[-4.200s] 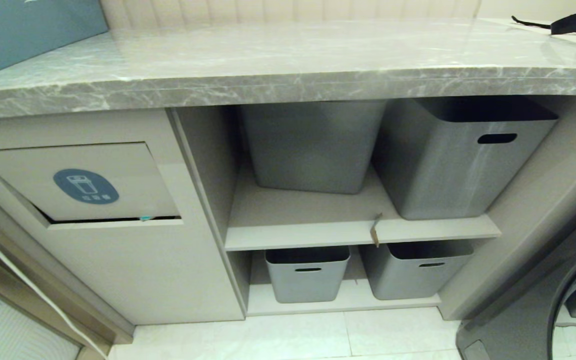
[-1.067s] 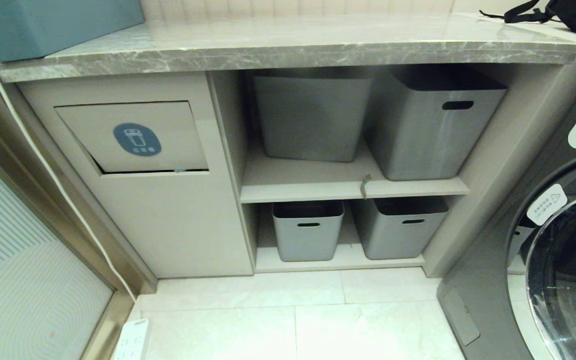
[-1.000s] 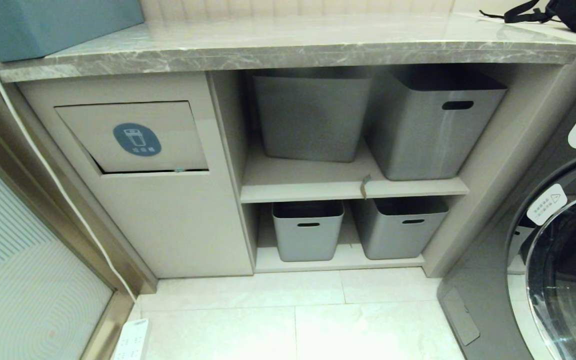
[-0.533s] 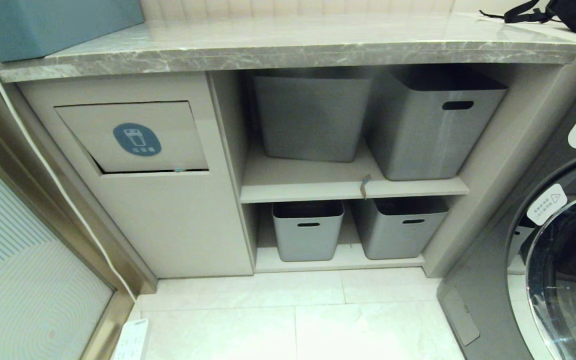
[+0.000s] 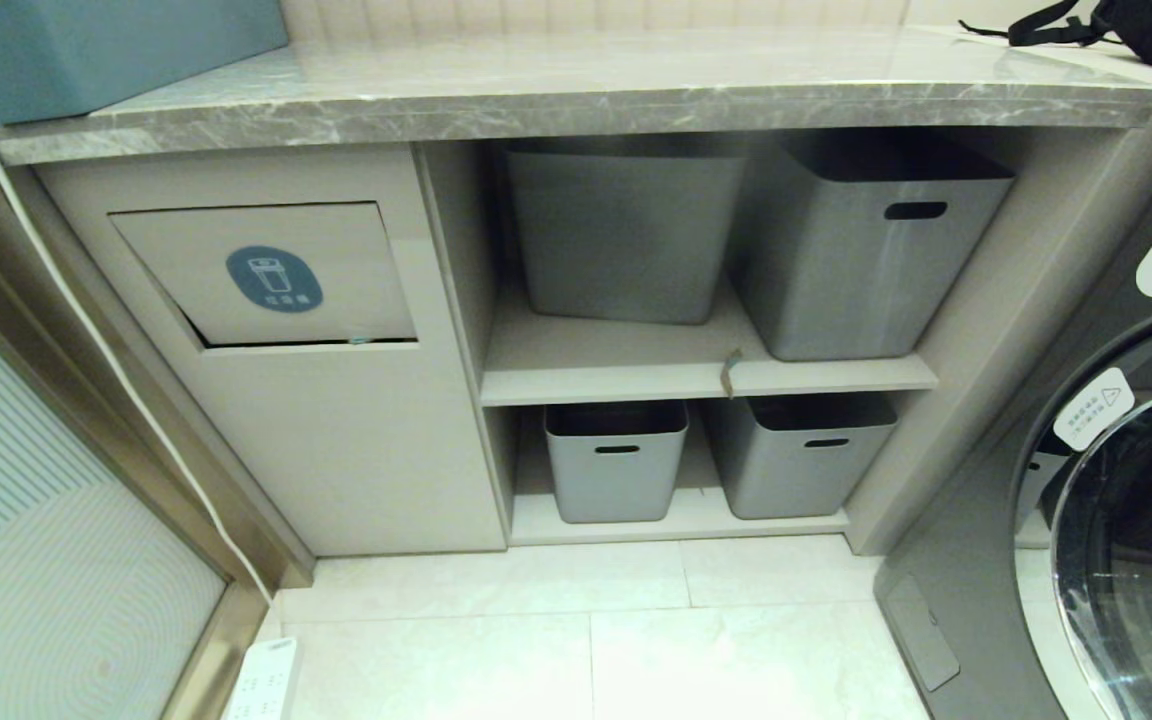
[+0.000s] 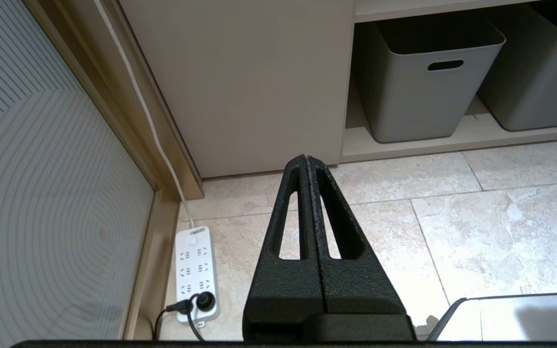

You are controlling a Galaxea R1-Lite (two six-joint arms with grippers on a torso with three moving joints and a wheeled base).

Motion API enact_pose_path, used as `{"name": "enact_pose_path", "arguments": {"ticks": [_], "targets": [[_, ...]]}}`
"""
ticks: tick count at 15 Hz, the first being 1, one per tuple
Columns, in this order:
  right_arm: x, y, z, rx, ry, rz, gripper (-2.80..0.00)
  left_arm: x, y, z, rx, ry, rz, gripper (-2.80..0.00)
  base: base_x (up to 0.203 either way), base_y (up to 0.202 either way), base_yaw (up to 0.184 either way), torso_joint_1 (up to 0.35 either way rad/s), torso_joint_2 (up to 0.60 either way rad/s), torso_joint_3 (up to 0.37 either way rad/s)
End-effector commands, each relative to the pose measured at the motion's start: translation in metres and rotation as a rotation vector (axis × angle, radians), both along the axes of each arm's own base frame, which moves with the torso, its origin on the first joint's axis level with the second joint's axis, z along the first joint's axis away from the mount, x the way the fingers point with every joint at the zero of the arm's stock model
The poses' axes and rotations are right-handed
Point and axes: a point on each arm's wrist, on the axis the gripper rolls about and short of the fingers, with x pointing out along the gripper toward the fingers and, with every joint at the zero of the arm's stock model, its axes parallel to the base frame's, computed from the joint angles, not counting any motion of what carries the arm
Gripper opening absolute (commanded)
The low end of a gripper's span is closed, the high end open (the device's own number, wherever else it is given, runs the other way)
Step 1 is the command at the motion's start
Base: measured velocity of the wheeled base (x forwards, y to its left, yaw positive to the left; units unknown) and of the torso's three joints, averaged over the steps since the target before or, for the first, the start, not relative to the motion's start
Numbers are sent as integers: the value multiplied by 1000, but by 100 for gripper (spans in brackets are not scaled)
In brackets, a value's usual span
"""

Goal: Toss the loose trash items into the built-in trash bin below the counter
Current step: Pick up the garbage

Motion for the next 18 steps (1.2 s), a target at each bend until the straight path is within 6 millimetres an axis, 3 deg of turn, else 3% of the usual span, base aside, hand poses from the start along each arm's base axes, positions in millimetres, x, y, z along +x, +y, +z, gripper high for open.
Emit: {"name": "enact_pose_path", "arguments": {"ticks": [1,18], "targets": [[0,0,0,-2,1,1,-280,0,0,0,6,-1,0,-280,0,0,0,0,0,0],[0,0,0,1,0,1,-280,0,0,0,3,2,0,-280,0,0,0,0,0,0]]}}
